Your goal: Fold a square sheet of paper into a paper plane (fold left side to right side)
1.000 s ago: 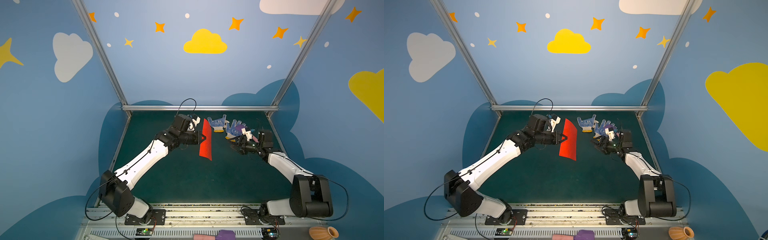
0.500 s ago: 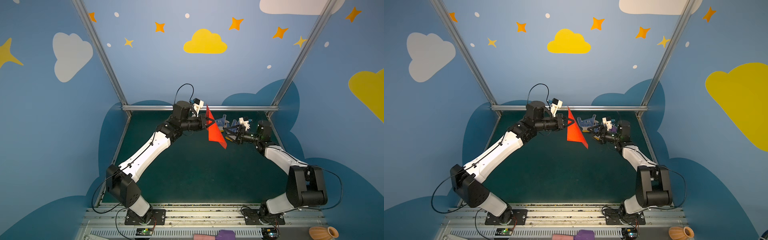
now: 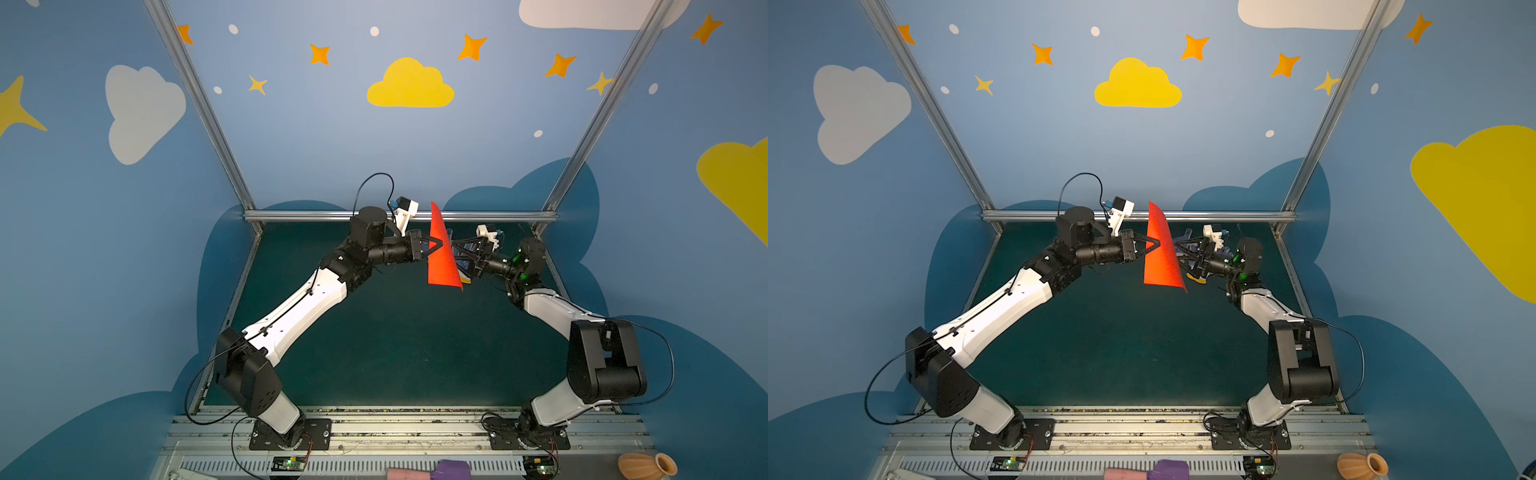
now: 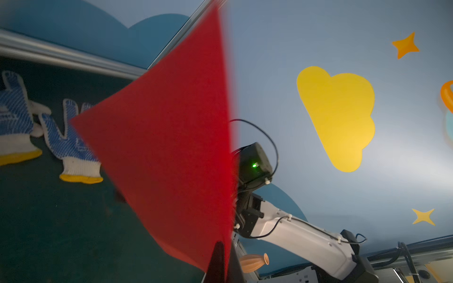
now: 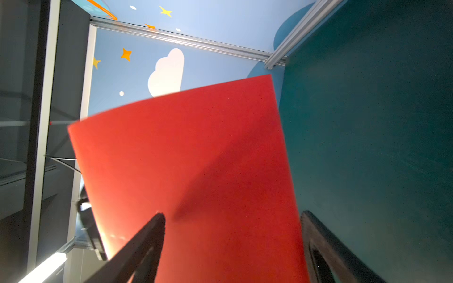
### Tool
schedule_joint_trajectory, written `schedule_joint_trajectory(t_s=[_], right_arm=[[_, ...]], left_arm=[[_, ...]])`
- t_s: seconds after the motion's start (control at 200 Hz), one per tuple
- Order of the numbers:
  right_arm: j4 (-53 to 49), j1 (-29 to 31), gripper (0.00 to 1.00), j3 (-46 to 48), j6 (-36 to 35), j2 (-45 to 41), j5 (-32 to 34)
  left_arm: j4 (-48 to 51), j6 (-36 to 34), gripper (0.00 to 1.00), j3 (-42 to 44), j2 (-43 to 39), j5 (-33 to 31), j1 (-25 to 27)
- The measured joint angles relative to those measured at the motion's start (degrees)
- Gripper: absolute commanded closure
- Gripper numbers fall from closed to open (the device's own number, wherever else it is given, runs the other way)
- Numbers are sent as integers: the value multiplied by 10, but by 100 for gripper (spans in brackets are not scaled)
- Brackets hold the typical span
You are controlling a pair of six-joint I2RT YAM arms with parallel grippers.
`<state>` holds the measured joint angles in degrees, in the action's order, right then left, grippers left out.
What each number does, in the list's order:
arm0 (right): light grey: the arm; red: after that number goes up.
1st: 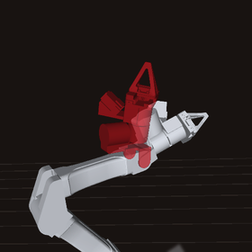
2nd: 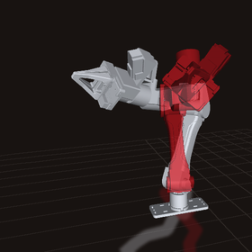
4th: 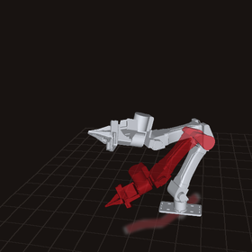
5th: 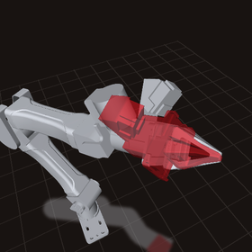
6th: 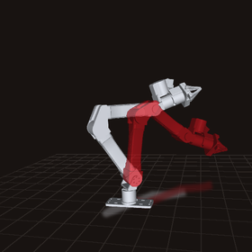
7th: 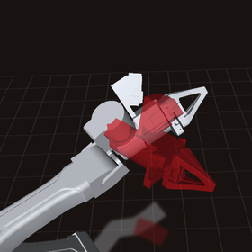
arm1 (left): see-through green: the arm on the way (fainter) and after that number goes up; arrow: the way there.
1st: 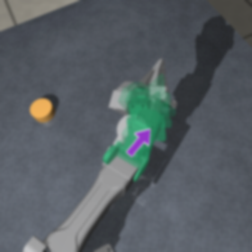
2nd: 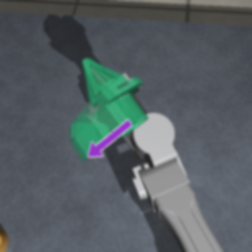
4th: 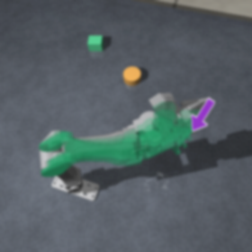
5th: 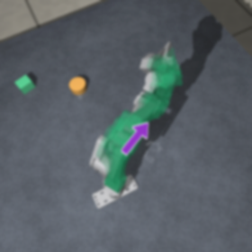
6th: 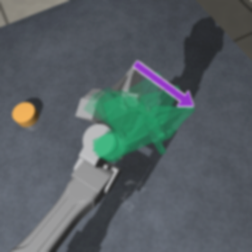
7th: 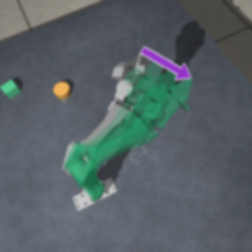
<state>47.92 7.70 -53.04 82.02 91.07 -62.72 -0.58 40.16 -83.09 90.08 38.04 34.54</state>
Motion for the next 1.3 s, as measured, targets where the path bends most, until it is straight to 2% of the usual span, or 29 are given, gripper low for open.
schedule_joint_trajectory(t_s=[0.135, 0.31, 0.405, 0.646, 0.871, 1.302], right_arm=[[93, 0, 17, 0, 76, 11, -1], [166, -1, 18, 2, 139, 31, 0], [168, -1, 18, 6, 139, 31, -2], [89, -1, 16, 21, 65, 18, -6], [73, -1, 16, 30, 66, 18, -5], [103, -4, 15, 71, 134, 9, 24]], left_arm=[[-20, 7, 97, 55, -5, -6, -7], [-36, 9, 97, 66, -6, -14, -16], [-43, 9, 97, 66, -8, -15, -20], [-45, 10, 97, 30, -2, -12, -26], [-75, 12, 97, -16, 13, -19, -27], [-132, 22, 97, 16, 25, -154, -29]])
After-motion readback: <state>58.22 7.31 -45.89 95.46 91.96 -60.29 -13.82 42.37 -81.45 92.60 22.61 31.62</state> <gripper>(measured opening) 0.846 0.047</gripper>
